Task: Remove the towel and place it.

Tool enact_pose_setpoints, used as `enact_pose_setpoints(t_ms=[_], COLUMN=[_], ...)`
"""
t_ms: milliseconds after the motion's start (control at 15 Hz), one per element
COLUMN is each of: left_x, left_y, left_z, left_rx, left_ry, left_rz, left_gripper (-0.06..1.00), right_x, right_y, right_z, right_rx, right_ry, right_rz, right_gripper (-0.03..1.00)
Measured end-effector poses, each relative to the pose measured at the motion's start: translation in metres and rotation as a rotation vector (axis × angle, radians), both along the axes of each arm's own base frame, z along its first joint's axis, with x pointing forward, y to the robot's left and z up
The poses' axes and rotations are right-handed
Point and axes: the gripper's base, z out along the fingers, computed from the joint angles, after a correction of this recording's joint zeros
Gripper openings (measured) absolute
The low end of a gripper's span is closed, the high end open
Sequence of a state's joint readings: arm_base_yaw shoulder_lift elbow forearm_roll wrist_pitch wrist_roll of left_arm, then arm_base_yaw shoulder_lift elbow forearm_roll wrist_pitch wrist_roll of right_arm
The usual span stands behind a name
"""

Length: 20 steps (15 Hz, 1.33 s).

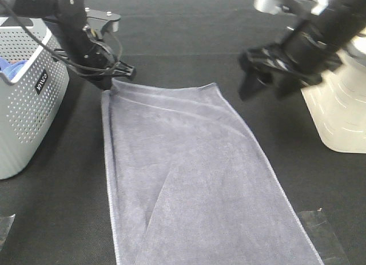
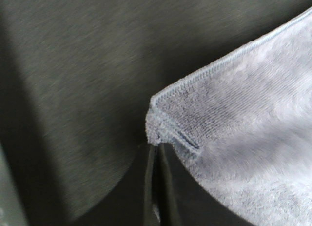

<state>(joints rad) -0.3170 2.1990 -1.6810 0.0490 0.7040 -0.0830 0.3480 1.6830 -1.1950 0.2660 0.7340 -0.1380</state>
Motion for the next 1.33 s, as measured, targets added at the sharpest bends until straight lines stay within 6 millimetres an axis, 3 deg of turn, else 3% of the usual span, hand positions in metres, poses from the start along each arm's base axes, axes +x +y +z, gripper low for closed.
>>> enact_pose_setpoints(t_ms=[200,400,667,867,933,1133,1333], left_x=[0.001,0.001,0.001,0.003,0.003,0.003,0.003], left_y=[0.003,0.003,0.003,0.003,0.003,0.002,0.002], left_z=[0.0,0.0,0.0,0.001,0.001,0.001,0.001], left_rx=[0.007,0.006,0.005,0.0,0.0,0.0,-0.001], left_ry=[0.001,-0.005,-0.007,-0.025,-0.025,-0.026,-0.027], left_rz=[0.003,0.003,0.002,0.001,0.001,0.001,0.001], left_gripper=[0.01,0.01,0.01,0.01,0.01,0.01,0.01], right_x=[0.055,0.104,0.149,0.161,0.161,0.161,0.163], right_y=[0.018,0.034,0.05,0.054,0.054,0.055,0.054], right_z=[-0.013,-0.039,-0.084,-0.111,-0.111,-0.138,-0.143], right_rx=[-0.016,-0.034,-0.04,-0.048,-0.048,-0.062,-0.087], right_ry=[-0.038,-0.065,-0.069,-0.051,-0.051,-0.01,-0.019], right_rz=[0.013,0.027,0.03,0.037,0.037,0.063,0.077], right_gripper=[0.66,0.66,0.66,0.66,0.66,0.65,0.6])
